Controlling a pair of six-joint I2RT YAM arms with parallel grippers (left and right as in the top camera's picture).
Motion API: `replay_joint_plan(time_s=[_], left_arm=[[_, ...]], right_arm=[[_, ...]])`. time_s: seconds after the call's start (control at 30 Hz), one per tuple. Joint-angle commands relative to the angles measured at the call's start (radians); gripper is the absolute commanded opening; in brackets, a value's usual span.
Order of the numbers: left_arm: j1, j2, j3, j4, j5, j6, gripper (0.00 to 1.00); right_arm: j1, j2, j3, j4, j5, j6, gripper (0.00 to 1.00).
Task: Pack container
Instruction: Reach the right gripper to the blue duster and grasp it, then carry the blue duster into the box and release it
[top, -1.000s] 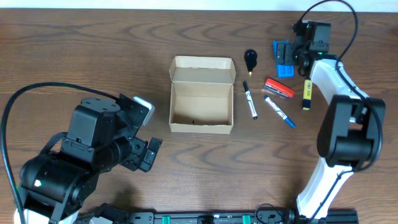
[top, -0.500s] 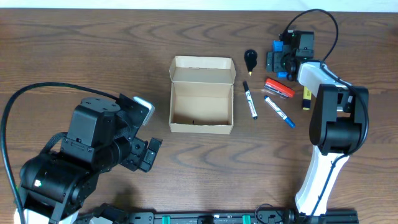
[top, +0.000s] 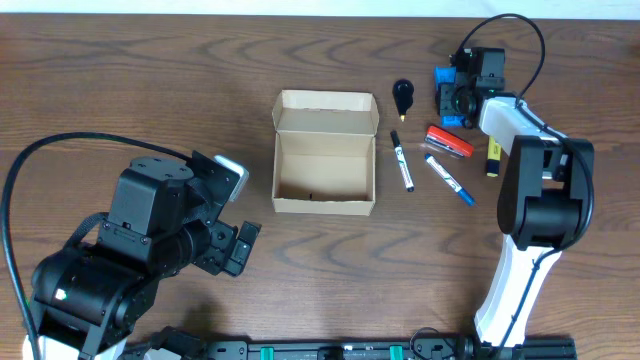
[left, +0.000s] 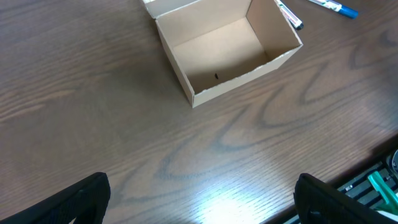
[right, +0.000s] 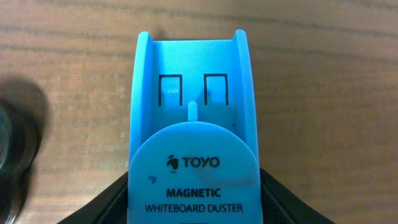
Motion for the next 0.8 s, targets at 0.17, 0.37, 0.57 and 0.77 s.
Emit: replay_joint_plan(time_s=[0.17, 0.37, 0.57, 0.77], left_arm=[[0.003, -0.004, 0.006, 0.0, -0.005, -0.004, 0.95], [0.003, -0.004, 0.006, 0.0, -0.005, -0.004, 0.95], [0.003, -0.004, 0.006, 0.0, -0.005, -0.004, 0.95], [0.003, -0.004, 0.006, 0.0, -0.005, -0.004, 0.95]], right_arm=[[0.02, -0.259, 0.106, -0.165, 0.021, 0.005, 0.41], [0.097, -0.465, 0.109, -0.3, 0.0, -0.016, 0.4], [0.27, -0.6, 0.108, -0.457, -0.118, -0.156, 0.38], [0.423, -0.592, 0.087, -0.608, -0.256, -0.348, 0.33]])
